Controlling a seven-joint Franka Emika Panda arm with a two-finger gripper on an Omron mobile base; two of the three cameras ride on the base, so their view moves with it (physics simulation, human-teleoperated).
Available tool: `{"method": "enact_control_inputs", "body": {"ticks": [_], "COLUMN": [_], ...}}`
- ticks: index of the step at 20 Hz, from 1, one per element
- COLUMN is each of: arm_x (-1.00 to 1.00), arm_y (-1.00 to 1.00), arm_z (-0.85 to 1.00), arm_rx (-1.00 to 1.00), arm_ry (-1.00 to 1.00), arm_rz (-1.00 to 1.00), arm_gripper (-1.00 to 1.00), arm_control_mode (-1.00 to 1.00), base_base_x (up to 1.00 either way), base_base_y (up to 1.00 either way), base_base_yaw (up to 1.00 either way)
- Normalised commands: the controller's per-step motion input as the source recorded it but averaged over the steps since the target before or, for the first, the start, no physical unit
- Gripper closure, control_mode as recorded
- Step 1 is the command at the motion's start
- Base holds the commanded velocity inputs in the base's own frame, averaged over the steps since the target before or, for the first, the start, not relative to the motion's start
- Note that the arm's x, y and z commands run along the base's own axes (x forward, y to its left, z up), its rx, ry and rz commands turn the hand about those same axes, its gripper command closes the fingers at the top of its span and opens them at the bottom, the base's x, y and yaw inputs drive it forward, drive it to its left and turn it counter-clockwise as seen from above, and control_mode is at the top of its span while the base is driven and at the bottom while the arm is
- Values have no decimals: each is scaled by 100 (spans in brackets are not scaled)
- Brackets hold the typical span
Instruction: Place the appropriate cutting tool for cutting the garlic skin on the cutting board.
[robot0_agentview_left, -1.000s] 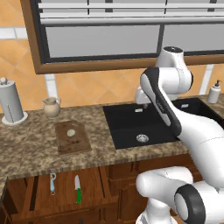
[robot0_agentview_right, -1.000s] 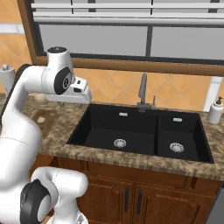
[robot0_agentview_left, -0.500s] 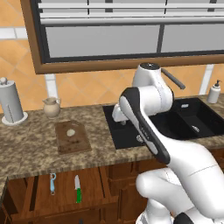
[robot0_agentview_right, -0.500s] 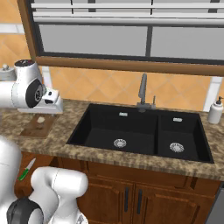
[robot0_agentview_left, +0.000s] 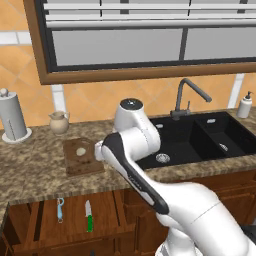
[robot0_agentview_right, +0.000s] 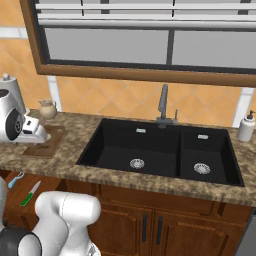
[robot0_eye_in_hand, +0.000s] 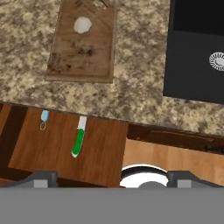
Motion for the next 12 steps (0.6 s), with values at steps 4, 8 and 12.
{"method": "enact_control_inputs", "body": {"ticks": [4, 8, 12], "arm_x": [0, -15, -25], "arm_y": [92, 57, 11], "arm_z": [-57, -51, -53], "arm_rx": [0, 0, 0], "arm_ry": [0, 0, 0], "arm_rz": [0, -1, -2], "arm_gripper": [-100, -100, -100], "arm_control_mode": [-100, -100, -100], "base_base_x": [0, 0, 0], "base_base_y": [0, 0, 0], "base_base_yaw": [0, 0, 0]}}
